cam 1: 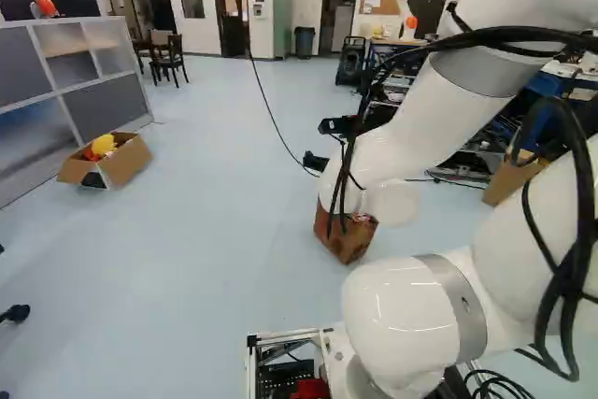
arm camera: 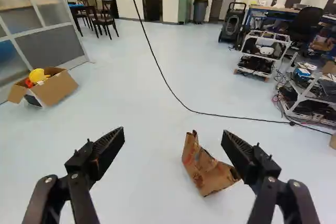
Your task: Pick up the grocery bag from the ground
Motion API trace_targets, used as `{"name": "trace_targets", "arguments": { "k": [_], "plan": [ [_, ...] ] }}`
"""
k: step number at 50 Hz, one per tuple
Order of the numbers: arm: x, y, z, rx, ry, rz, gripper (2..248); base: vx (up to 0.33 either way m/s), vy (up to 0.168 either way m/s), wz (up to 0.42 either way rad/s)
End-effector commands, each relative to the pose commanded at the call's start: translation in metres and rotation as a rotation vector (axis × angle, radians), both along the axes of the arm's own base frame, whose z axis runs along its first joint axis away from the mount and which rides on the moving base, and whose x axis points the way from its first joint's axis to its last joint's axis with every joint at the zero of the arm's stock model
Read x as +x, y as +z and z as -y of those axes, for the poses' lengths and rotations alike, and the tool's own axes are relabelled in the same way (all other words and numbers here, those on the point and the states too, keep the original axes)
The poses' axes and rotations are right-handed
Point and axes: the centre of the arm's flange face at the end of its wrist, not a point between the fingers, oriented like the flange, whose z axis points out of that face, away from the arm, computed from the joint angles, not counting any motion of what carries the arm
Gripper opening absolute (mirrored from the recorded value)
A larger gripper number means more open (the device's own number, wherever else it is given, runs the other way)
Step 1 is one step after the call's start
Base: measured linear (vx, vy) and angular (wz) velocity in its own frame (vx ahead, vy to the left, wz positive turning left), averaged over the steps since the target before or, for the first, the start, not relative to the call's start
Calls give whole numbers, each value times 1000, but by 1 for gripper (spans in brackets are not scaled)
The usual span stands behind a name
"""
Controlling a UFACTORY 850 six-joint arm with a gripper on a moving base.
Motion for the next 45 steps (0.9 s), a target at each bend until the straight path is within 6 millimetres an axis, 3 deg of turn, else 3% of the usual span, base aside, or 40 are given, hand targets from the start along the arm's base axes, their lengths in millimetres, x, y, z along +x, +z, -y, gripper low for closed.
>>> {"name": "trace_targets", "arguments": {
  "k": [45],
  "plan": [
    [0, 0, 0, 0, 0, 0, 247, 200, -44, -181]
  ]
}}
